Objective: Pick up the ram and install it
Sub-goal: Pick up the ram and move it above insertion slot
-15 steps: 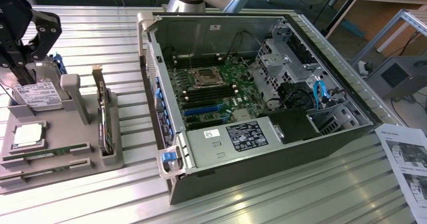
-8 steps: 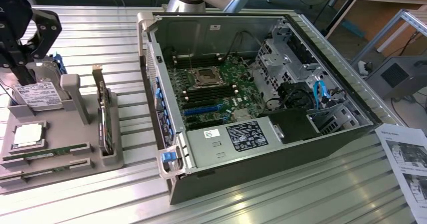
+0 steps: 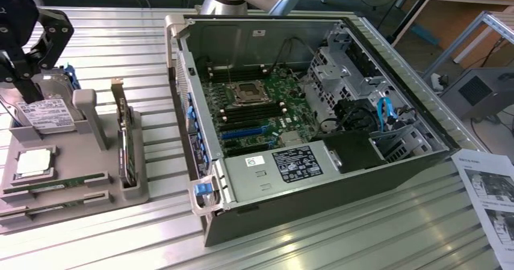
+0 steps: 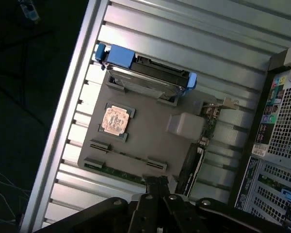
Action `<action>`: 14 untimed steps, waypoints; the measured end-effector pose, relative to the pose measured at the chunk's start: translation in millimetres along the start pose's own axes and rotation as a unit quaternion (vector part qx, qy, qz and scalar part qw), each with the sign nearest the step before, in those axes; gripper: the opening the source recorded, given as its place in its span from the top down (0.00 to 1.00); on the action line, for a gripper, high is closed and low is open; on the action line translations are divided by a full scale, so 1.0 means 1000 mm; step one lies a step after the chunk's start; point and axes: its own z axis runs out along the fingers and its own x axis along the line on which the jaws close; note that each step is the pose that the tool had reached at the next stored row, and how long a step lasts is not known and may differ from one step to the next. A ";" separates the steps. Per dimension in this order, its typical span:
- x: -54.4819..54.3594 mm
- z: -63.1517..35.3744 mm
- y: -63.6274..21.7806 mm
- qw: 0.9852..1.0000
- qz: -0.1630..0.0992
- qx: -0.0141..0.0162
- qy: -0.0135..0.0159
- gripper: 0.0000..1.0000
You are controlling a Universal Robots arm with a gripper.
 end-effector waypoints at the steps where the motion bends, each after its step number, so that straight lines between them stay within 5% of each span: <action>1: 0.000 0.0000 0.0000 1.000 -0.006 0.000 0.000 0.89; 8: 0.000 0.0002 0.0000 0.998 -0.058 -0.002 0.001 0.89; 14: 0.000 0.0005 0.0000 0.994 -0.112 -0.003 0.002 0.89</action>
